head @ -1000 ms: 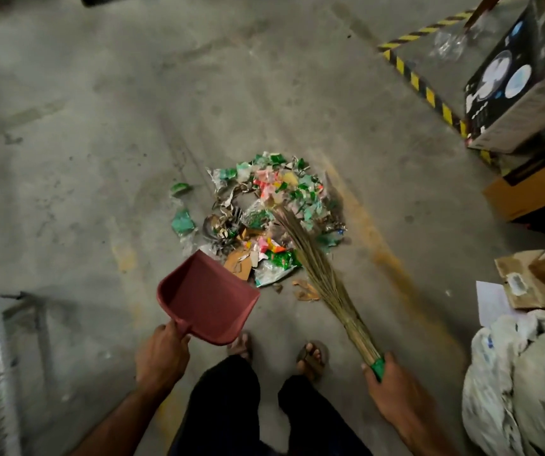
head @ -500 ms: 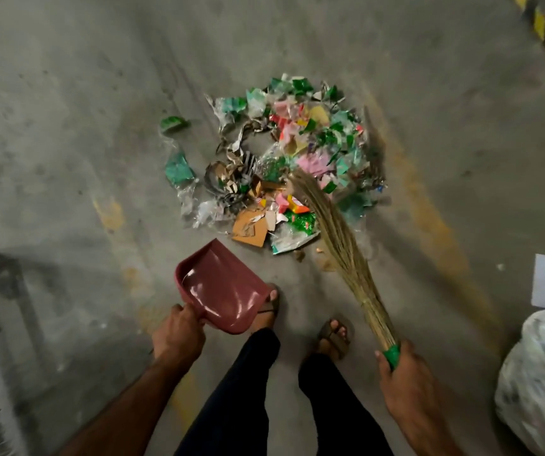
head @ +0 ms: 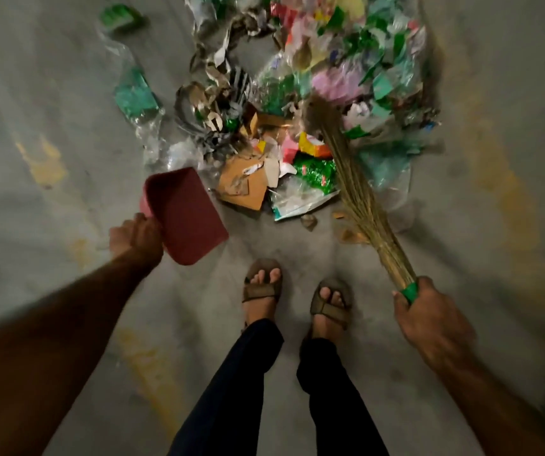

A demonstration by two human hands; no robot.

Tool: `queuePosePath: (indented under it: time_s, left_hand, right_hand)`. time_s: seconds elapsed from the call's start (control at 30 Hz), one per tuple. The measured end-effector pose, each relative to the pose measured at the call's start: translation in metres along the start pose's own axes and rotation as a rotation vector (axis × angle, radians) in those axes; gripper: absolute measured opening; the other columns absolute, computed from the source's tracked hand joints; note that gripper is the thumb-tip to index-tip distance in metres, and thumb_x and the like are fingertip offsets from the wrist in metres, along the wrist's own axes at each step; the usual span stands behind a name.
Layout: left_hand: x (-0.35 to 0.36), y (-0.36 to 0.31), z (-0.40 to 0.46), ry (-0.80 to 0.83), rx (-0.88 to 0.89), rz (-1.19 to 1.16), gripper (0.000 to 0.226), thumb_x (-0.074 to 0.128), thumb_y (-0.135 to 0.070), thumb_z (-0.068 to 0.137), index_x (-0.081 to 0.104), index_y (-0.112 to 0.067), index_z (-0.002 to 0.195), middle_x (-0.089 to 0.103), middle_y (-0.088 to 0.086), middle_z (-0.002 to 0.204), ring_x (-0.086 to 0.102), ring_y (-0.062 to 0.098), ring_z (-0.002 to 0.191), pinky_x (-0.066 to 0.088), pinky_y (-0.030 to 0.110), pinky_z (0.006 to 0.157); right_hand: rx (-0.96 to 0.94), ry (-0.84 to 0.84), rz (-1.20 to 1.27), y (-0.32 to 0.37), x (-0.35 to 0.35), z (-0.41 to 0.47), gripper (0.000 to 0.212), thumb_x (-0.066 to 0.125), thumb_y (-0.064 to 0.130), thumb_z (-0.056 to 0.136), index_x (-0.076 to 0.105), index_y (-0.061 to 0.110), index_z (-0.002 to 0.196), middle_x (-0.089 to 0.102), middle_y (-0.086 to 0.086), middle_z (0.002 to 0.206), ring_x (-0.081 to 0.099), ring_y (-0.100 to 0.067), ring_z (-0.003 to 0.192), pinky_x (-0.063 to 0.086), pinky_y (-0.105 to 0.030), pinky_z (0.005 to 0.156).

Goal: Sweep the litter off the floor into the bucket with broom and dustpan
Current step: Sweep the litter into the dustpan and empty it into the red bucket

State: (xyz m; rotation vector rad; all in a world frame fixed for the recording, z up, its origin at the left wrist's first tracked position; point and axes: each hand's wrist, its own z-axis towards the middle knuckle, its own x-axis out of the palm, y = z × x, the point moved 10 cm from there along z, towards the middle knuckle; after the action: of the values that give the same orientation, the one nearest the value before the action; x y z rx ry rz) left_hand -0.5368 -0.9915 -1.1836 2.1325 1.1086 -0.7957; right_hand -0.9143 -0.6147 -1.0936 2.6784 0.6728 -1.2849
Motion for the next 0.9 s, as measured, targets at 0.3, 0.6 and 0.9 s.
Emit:
queuePosePath:
  time_s: [0.3, 0.6, 0.9]
  left_hand:
    - [0.003, -0.034, 0.043, 0.077, 0.255, -0.13, 0.032, 0.063, -0.031, 0.09, 0.06, -0.041, 0.12, 0.057, 0.007, 0.11, 0.06, 0.038, 0.103, 0.047, 0.042, 0.081]
    - [0.047, -0.12, 0.042, 0.096, 0.128, -0.497, 0.031, 0.061, -0.037, 0.088, 0.06, -0.017, 0.112, 0.06, 0.011, 0.111, 0.061, 0.034, 0.101, 0.05, 0.04, 0.083]
    - [0.062, -0.126, 0.008, 0.073, 0.114, -0.565, 0.038, 0.057, -0.032, 0.093, 0.05, -0.011, 0.124, 0.053, 0.012, 0.118, 0.056, 0.032, 0.106, 0.045, 0.042, 0.087]
  right_hand:
    - [-0.123, 0.102, -0.001, 0.004, 0.034, 0.014, 0.029, 0.055, 0.05, 0.091, 0.048, 0.023, 0.101, 0.054, -0.006, 0.075, 0.06, -0.034, 0.072, 0.047, -0.033, 0.06]
    - [-0.262, 0.183, -0.073, 0.024, 0.041, 0.02, 0.038, 0.053, 0.055, 0.089, 0.052, 0.03, 0.117, 0.066, -0.005, 0.097, 0.065, -0.03, 0.09, 0.043, -0.03, 0.061]
    - [-0.351, 0.246, -0.055, 0.02, 0.046, -0.021, 0.033, 0.049, 0.058, 0.087, 0.049, 0.031, 0.106, 0.059, 0.005, 0.083, 0.064, -0.023, 0.078, 0.041, -0.028, 0.056]
